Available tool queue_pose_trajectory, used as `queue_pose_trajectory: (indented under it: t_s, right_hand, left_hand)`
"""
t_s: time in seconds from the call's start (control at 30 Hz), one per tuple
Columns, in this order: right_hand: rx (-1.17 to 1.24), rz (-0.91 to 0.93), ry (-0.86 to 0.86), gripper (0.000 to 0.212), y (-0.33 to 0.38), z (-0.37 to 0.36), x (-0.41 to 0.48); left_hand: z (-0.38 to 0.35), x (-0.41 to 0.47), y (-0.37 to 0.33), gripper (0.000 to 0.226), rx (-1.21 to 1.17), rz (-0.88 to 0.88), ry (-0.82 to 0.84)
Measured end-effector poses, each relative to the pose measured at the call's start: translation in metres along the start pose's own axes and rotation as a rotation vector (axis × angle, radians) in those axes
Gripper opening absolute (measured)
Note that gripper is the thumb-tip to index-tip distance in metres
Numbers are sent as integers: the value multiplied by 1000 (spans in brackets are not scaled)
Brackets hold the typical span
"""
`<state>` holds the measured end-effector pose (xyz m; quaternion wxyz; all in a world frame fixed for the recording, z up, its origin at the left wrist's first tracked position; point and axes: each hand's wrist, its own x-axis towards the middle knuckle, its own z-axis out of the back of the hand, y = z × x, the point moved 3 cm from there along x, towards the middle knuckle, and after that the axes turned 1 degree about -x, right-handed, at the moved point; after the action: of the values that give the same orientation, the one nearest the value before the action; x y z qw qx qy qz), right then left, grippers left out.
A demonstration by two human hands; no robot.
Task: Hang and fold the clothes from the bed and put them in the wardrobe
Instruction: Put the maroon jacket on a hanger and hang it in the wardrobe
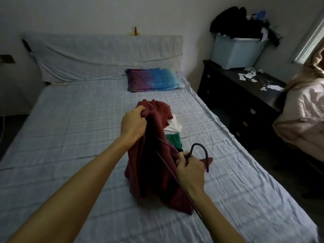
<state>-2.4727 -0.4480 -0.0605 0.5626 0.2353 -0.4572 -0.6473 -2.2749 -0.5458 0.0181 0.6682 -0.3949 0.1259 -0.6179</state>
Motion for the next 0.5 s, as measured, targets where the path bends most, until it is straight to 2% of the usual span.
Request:
queue_pose_trajectory:
  t_s: [0.1, 0.23, 0.37, 0.4, 0.5]
  right_hand:
    - [43, 1, -53, 24, 16, -8, 9]
    - [227, 16, -98, 23, 42, -10, 25]
    - [315, 145, -123, 21, 65, 8, 46]
    - [331, 188, -116, 19, 68, 11, 51]
    - [313, 336, -113, 20, 79, 20, 62]
  left_hand:
    - [7, -18, -20, 24, -20, -73, -44]
    - [3, -49, -51, 12, -27, -206, -32]
    - [12, -55, -49, 3, 165, -376, 22]
    - [15, -53, -51, 5, 225, -430, 17]
    - [23, -38, -59, 30, 422, -606, -37]
